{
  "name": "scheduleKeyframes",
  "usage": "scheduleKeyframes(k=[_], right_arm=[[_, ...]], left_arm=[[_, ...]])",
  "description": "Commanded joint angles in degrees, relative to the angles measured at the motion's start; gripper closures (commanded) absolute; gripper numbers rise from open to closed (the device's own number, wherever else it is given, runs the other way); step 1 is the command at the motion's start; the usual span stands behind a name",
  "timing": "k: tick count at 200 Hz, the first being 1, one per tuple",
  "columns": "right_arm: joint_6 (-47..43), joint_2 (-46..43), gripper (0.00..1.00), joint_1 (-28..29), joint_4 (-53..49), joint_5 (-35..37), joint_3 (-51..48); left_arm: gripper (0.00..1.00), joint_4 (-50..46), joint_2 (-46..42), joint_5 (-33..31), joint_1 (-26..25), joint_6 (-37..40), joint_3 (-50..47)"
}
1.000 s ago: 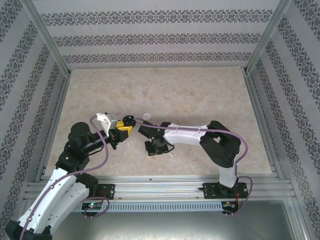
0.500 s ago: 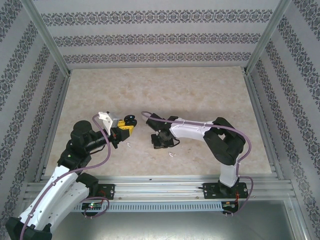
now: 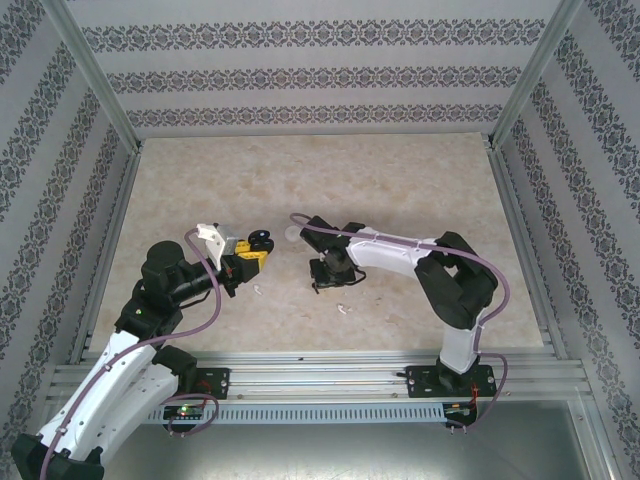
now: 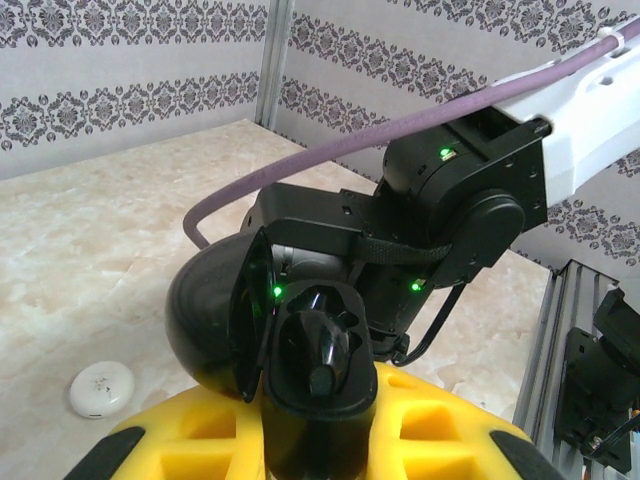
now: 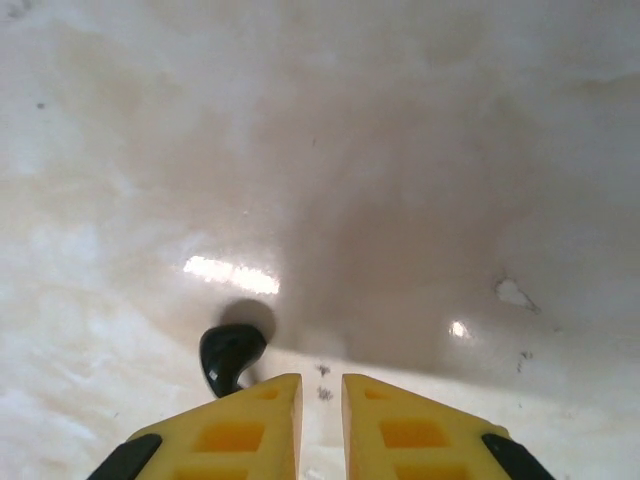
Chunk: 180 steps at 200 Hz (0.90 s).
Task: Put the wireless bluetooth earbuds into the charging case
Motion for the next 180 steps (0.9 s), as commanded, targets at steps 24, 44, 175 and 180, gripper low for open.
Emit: scheduleKeyframes(k=[24,44,175,180], right_arm=[[-1.77,-4.20,0.78,-0.29,-3.49,-0.28,2.82],[-2.45,-2.66,0.71,-0.25,-4.86,-0.21,4.37],[-5.06,9.11,0.59,2.30,-10.97,-0.37,13.38],[-5.08,9.49,0.59,2.30,-10.97,-0.44,13.39]], left_arm=[[0.98,2.67,-0.72,1.09,-0.01,-0.70,-0.50],[0.98,2.37,-1.05,1.13,0.09,-0.70,-0.55],[0.97,-0.19,-1.70,0.76,0.03,1.05,-0.20],[0.98,-0.23,-1.60,0.78,0.05,1.06,-0.13]])
